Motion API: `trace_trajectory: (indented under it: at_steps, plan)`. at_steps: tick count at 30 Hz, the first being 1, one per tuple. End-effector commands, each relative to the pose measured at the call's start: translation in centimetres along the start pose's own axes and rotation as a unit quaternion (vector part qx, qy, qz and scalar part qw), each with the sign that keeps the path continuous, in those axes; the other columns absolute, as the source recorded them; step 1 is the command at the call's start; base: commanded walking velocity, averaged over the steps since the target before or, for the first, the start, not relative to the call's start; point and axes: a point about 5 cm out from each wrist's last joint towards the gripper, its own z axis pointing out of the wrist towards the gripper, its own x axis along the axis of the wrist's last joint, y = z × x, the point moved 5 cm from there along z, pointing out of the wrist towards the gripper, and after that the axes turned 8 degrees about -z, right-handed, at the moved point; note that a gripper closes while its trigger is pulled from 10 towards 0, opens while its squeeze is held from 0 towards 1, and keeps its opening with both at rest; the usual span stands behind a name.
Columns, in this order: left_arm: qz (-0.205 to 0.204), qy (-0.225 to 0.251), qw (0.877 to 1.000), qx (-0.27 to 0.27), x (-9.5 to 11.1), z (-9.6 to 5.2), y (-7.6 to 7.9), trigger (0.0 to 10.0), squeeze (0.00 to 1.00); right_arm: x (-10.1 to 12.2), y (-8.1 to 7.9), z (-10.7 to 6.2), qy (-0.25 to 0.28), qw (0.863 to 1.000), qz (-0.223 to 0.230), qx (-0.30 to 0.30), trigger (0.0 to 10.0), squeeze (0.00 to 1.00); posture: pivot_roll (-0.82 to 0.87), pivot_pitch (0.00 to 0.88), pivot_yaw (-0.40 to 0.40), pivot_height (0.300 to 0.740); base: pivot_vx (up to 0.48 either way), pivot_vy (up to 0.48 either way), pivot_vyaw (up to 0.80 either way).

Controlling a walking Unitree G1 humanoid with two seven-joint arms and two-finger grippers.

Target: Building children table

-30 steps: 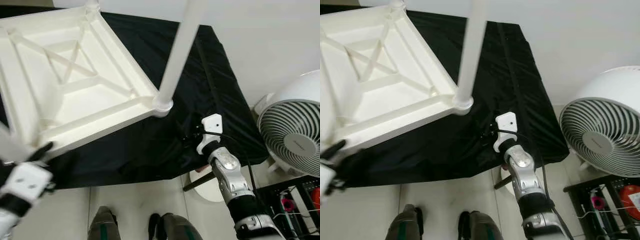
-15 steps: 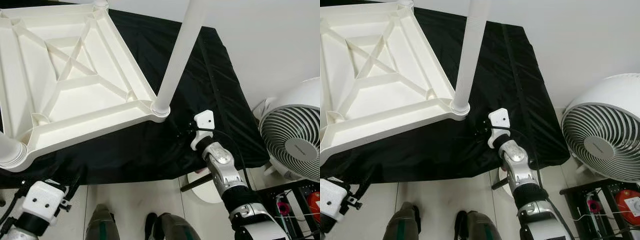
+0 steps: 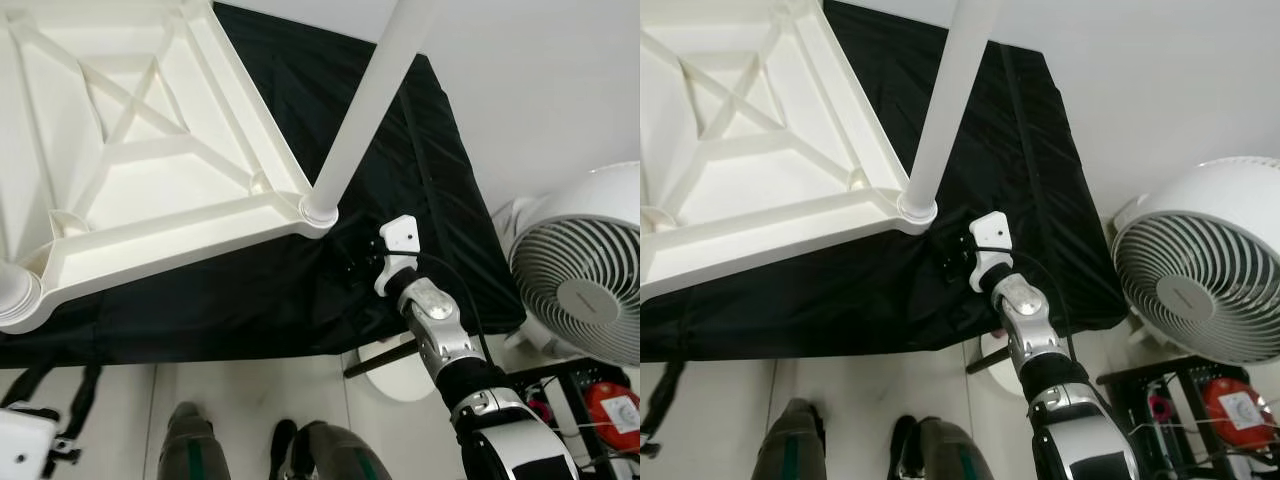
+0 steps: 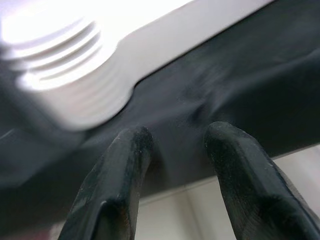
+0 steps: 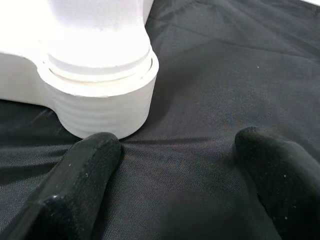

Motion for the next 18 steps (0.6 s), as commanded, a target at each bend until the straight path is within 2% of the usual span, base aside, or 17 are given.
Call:
trace_trajectory:
  at_steps: [1, 3, 4, 5, 8, 9, 10, 11, 13, 14, 15, 16, 18]
  plan:
    - [0.002, 0.006, 0.989, 0.147, 0.2, -1.7, -3.1, 10.0, 0.00, -0.5, -0.9, 0.2, -0.008, 1.000, 0.004, 0.017, 10.0, 0.00, 0.43, 0.194, -0.254, 0.740, 0.000, 0.000, 0.00]
    - [0.018, -0.007, 0.986, 0.166, -0.1, -2.9, -4.3, 10.0, 0.00, -0.4, -1.5, 0.6, -0.006, 1.000, 0.007, 0.025, 10.0, 0.00, 0.45, 0.195, -0.257, 0.740, 0.000, 0.000, 0.00]
    - [0.018, -0.007, 0.986, 0.166, -0.1, -2.9, -4.3, 10.0, 0.00, -0.4, -1.5, 0.6, -0.006, 1.000, 0.007, 0.025, 10.0, 0.00, 0.45, 0.195, -0.257, 0.740, 0.000, 0.000, 0.00]
    - [0.021, -0.010, 0.984, 0.176, -0.1, -3.4, -4.9, 10.0, 0.00, -0.3, -1.6, 0.8, -0.005, 1.000, 0.009, 0.028, 10.0, 0.00, 0.45, 0.195, -0.257, 0.740, 0.000, 0.000, 0.00]
    - [0.026, -0.013, 0.983, 0.183, -0.2, -3.8, -5.5, 10.0, 0.00, -0.3, -1.8, 0.9, -0.004, 0.999, 0.010, 0.030, 10.0, 0.00, 0.45, 0.195, -0.253, 0.740, 0.000, 0.000, 0.00]
    - [0.033, -0.016, 0.981, 0.189, -0.3, -4.0, -6.4, 10.0, 0.00, -0.2, -1.9, 1.1, -0.001, 1.000, 0.011, 0.029, 10.0, 0.00, 0.45, 0.186, -0.242, 0.740, 0.000, 0.000, 0.00]
    - [0.033, -0.016, 0.981, 0.189, -0.3, -4.0, -6.4, 10.0, 0.00, -0.2, -1.9, 1.1, -0.001, 1.000, 0.011, 0.029, 10.0, 0.00, 0.45, 0.186, -0.242, 0.740, 0.000, 0.000, 0.00]
    - [0.040, -0.018, 0.980, 0.192, -0.4, -4.0, -7.1, 10.0, 0.00, -0.1, -1.9, 1.1, 0.001, 1.000, 0.012, 0.027, 10.0, 0.00, 0.44, 0.182, -0.232, 0.740, 0.000, 0.000, 0.00]
    - [0.040, -0.015, 0.979, 0.197, -0.4, -3.8, -8.1, 10.0, 0.00, 0.0, -1.9, 1.2, 0.004, 1.000, 0.014, 0.023, 10.0, 0.00, 0.44, 0.179, -0.228, 0.740, 0.000, 0.000, 0.00]
    - [0.035, -0.001, 0.980, 0.195, -0.2, -2.6, -9.2, 10.0, 0.00, -0.2, -1.8, 1.0, 0.004, 1.000, 0.015, 0.017, 10.0, 0.00, 0.41, 0.164, -0.196, 0.740, 0.000, 0.000, 0.00]
    - [0.035, -0.001, 0.980, 0.195, -0.2, -2.6, -9.2, 10.0, 0.00, -0.2, -1.8, 1.0, 0.004, 1.000, 0.015, 0.017, 10.0, 0.00, 0.41, 0.164, -0.196, 0.740, 0.000, 0.000, 0.00]
    - [0.032, 0.008, 0.980, 0.195, 0.0, -1.8, -10.1, 10.0, 0.00, -0.3, -1.7, 0.8, 0.005, 1.000, 0.015, 0.012, 10.0, 0.00, 0.40, 0.162, -0.187, 0.740, 0.000, 0.000, 0.00]
    - [0.032, 0.008, 0.980, 0.195, 0.0, -1.8, -10.1, 10.0, 0.00, -0.3, -1.7, 0.8, 0.005, 1.000, 0.015, 0.012, 10.0, 0.00, 0.40, 0.162, -0.187, 0.740, 0.000, 0.000, 0.00]
